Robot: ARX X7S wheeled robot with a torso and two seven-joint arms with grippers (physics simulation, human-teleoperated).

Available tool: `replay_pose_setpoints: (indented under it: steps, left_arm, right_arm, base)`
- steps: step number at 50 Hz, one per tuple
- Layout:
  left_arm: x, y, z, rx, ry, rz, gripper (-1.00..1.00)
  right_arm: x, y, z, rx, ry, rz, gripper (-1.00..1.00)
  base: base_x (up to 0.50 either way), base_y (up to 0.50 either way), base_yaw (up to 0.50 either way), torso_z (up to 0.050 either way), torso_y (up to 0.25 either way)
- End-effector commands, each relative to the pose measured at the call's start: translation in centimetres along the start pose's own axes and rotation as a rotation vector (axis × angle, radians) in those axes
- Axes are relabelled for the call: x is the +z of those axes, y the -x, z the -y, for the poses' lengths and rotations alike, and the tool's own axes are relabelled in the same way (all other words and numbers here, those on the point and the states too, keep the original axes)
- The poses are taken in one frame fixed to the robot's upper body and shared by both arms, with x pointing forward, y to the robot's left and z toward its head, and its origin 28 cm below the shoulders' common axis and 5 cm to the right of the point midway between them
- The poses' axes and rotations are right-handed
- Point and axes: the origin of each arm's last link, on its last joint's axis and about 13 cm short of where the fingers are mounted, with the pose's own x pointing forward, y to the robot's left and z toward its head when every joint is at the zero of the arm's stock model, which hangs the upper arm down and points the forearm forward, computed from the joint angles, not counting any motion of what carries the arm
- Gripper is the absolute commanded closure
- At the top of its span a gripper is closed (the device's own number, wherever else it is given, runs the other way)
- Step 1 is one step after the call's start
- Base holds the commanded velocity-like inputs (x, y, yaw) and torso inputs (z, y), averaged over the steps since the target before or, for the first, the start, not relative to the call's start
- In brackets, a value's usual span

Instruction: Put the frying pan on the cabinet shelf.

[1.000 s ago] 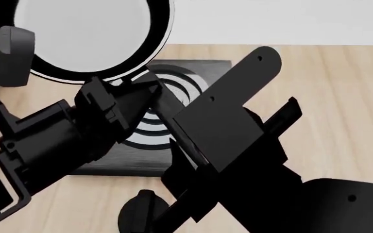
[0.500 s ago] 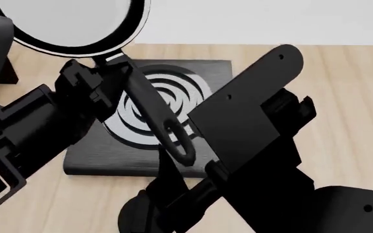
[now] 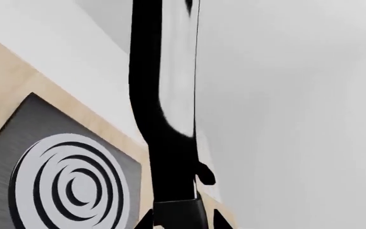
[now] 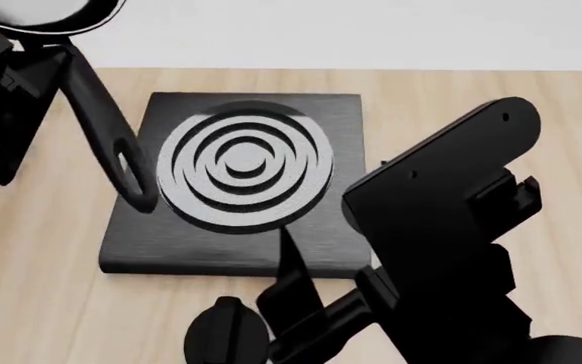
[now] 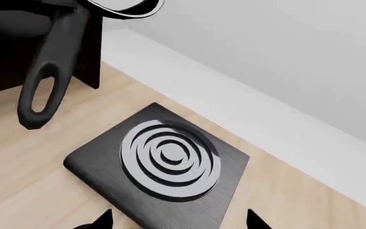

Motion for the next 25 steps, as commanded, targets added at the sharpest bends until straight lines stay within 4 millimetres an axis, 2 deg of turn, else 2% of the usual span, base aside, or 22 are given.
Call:
replay_pose_setpoints:
  steps: [1, 7, 16, 25]
  left_arm:
    - [4.4, 1.5, -0.7, -0.033, 0.146, 0.117, 1.0]
    - [6.5, 1.6, -1.8, 0.011, 0.203, 0.169, 1.0]
    - [7.8, 1.7, -3.0, 0.037, 0.247, 0.248, 1.0]
    - [8.9, 1.8, -4.0, 0.062, 0.363, 0.383, 1.0]
  right_arm:
    - [-0.2, 0.0, 0.1, -0.027, -0.038, 0.01, -1.0]
    - [-0.4, 0.0, -0.1, -0.024, -0.041, 0.005, -1.0]
    - [-0.5, -0.2, -0.3, -0.019, -0.043, 0.004, -1.0]
    - [-0.9, -0.3, -0.3, -0.017, -0.051, -0.004, -1.0]
  base:
    - [0.0, 0.0, 0.0, 0.0, 0.0]
    - [0.0, 0.0, 0.0, 0.0, 0.002]
    - [0.0, 0.0, 0.0, 0.0, 0.002]
    - [0.0, 0.0, 0.0, 0.001, 0.002]
